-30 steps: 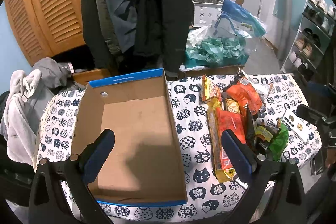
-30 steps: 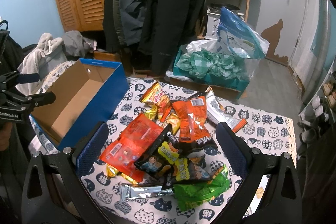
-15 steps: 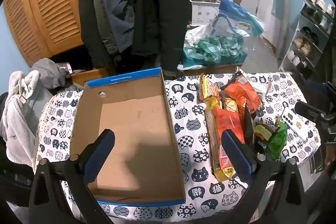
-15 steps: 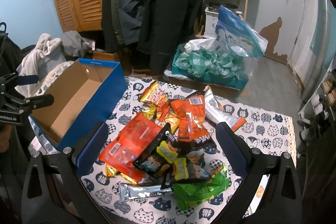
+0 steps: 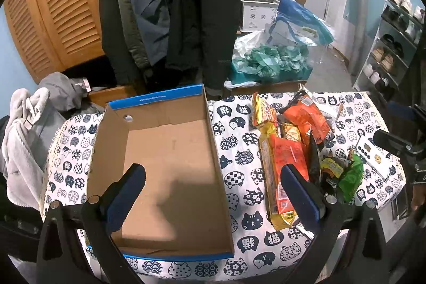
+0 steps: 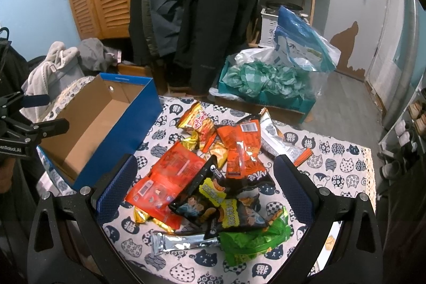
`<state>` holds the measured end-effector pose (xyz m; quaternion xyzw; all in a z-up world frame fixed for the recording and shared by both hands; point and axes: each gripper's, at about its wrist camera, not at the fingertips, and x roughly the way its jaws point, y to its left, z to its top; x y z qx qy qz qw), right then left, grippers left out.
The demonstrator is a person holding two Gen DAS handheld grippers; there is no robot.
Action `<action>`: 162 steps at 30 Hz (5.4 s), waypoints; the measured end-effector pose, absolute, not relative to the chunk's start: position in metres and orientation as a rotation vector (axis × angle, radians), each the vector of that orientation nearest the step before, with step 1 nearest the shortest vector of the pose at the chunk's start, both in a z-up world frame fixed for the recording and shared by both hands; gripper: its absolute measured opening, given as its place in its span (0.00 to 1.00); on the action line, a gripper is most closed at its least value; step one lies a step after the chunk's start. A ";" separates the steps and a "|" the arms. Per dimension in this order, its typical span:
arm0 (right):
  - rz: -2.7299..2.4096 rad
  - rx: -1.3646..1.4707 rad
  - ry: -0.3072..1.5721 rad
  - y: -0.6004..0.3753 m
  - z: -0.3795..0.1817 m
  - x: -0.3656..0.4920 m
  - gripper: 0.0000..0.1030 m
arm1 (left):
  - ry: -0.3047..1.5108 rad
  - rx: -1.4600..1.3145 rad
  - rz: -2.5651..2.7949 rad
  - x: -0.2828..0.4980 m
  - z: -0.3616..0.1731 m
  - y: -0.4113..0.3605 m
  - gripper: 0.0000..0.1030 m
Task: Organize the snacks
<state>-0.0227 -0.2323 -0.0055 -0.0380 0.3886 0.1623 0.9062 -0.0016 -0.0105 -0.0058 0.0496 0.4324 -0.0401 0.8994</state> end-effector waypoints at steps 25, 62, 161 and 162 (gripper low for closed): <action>0.331 -0.080 0.818 -0.237 -0.008 -0.023 0.97 | 0.913 0.105 -0.089 0.001 -0.013 -0.012 0.99; -0.049 0.121 1.275 -0.351 -0.146 -0.009 0.97 | 1.189 0.173 -0.153 0.069 -0.112 -0.113 0.99; 0.291 -0.044 1.126 -0.182 -0.068 0.046 0.36 | 1.148 -0.001 0.051 0.049 -0.091 0.080 0.29; 0.302 -0.046 1.128 -0.177 -0.068 0.047 0.36 | 1.163 -0.009 0.063 0.049 -0.096 0.086 0.29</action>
